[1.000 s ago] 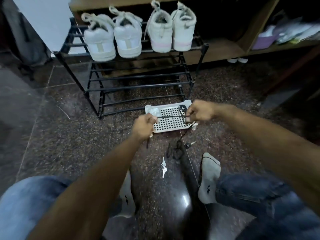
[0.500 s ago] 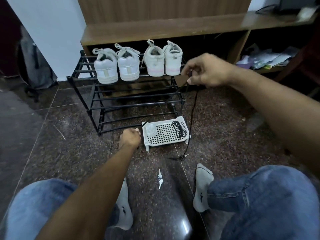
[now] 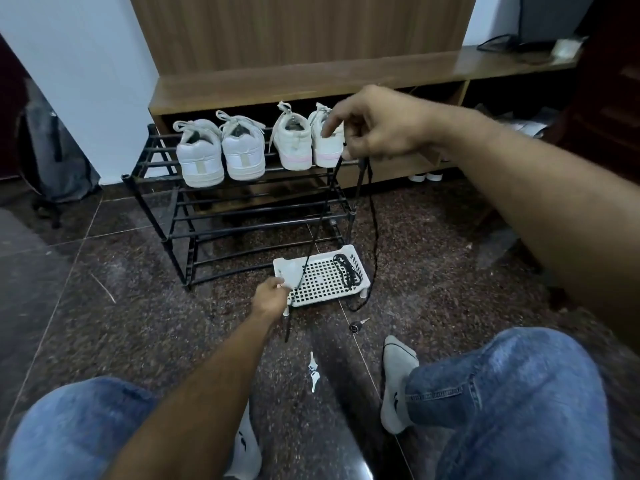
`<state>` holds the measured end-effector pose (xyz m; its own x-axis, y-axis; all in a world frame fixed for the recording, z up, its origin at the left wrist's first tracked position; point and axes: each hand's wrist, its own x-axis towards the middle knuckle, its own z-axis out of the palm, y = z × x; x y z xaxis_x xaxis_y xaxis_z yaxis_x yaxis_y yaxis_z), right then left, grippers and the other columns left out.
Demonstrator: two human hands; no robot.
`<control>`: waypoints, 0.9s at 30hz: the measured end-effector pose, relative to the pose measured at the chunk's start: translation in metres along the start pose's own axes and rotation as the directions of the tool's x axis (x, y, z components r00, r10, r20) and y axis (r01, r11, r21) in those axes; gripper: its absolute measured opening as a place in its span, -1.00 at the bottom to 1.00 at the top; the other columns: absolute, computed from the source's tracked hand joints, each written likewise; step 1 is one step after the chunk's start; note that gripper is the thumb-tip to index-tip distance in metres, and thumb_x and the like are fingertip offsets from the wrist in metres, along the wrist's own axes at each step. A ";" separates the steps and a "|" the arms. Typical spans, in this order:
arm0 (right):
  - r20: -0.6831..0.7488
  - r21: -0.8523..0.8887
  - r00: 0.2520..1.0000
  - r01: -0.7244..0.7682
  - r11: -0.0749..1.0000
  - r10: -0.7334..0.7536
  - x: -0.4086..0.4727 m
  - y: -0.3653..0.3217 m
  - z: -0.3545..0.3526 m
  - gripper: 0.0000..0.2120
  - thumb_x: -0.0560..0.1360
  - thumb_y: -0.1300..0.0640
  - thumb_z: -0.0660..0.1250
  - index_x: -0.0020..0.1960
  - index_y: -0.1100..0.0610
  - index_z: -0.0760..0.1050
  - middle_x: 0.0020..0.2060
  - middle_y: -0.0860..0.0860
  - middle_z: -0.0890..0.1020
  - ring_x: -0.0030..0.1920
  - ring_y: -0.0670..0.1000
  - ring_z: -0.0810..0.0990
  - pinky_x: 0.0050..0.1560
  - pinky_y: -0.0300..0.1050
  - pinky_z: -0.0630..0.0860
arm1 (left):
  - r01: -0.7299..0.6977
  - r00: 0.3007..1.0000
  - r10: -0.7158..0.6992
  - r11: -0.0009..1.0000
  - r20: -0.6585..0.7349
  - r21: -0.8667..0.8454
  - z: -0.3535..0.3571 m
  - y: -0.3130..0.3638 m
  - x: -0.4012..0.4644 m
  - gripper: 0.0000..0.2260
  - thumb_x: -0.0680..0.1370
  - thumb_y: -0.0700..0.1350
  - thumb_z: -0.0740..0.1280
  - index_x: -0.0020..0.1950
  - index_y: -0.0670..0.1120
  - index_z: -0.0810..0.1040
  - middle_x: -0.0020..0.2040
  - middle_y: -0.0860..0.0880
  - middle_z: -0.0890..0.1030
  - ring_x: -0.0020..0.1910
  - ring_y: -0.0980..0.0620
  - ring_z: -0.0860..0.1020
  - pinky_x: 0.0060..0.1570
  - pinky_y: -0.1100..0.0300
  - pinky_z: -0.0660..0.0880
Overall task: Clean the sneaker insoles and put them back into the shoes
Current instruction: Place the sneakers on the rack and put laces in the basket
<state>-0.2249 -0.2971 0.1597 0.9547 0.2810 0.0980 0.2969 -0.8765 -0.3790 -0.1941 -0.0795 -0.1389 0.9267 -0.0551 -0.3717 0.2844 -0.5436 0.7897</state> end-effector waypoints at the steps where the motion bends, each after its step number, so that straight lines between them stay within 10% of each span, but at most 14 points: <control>1: 0.016 0.024 1.000 0.006 1.000 -0.007 0.001 -0.001 0.007 -0.69 0.46 0.28 0.42 0.18 0.09 0.56 -0.36 -0.07 0.55 -0.41 0.00 0.55 -0.36 -0.04 0.59 | -0.069 0.997 0.072 0.987 0.017 -0.142 0.001 0.013 -0.007 -0.70 0.58 -0.22 0.29 0.31 -0.17 0.52 0.26 -0.12 0.56 0.18 -0.07 0.54 0.13 0.16 0.44; 6: 0.088 0.170 0.996 -0.007 0.985 -0.008 0.004 -0.005 0.040 -0.71 0.49 0.29 0.40 0.19 0.15 0.53 -0.30 0.04 0.58 -0.44 -0.01 0.56 -0.46 -0.07 0.55 | -0.300 0.896 0.422 0.805 0.139 -0.512 0.005 0.086 -0.045 -0.48 0.51 -0.33 0.36 0.44 -0.09 0.36 0.26 0.01 0.53 0.25 0.06 0.50 0.27 0.13 0.42; 12: -0.191 0.284 0.978 -0.026 0.958 0.084 0.003 -0.002 0.033 -0.81 0.51 0.30 0.37 0.11 0.15 0.57 -0.29 0.00 0.58 -0.45 -0.10 0.57 -0.44 -0.11 0.59 | -0.384 0.817 0.506 0.835 0.276 -0.394 0.017 0.102 -0.064 -0.89 0.60 -0.17 0.30 -0.01 -0.16 0.60 -0.19 -0.08 0.64 -0.19 0.15 0.59 -0.07 0.41 0.45; 18: -0.505 0.505 0.676 -0.273 0.819 0.537 -0.009 0.062 0.016 -0.82 0.50 0.25 0.35 -0.25 0.06 0.54 -0.38 -0.02 0.55 -0.45 -0.07 0.56 -0.47 -0.08 0.60 | -0.298 0.876 0.374 0.916 0.304 -0.268 -0.001 0.053 -0.036 -0.74 0.65 0.04 0.18 -0.15 -0.02 0.53 -0.28 0.01 0.64 -0.03 -0.02 0.58 0.17 0.00 0.36; 24: -0.289 0.670 0.362 -0.585 0.457 0.886 -0.044 0.134 0.080 -0.83 0.48 0.22 0.30 -0.28 0.12 0.57 -0.25 0.21 0.67 -0.42 0.09 0.65 -0.38 0.10 0.64 | -0.119 0.948 0.282 0.742 0.147 -0.660 -0.020 0.067 -0.027 -0.70 0.66 0.00 0.15 -0.22 -0.06 0.46 -0.31 0.04 0.62 0.04 -0.06 0.58 0.08 0.03 0.45; 27: -0.078 0.750 0.360 -0.593 0.293 0.930 -0.054 0.134 0.133 -0.77 0.51 0.31 0.29 -0.28 0.13 0.54 -0.16 0.18 0.65 -0.32 0.08 0.62 -0.33 0.05 0.64 | -0.067 0.966 0.236 0.614 0.102 -0.787 -0.024 0.085 -0.029 -0.70 0.67 -0.06 0.17 -0.25 -0.06 0.44 -0.30 0.05 0.61 -0.03 0.03 0.59 0.16 0.06 0.43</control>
<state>-0.2397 -0.3782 -0.0188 0.6215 -0.7441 -0.2450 -0.4949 -0.1304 -0.8591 -0.1913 -0.1045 -0.0491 0.9376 -0.2672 -0.2224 0.3056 0.3288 0.8936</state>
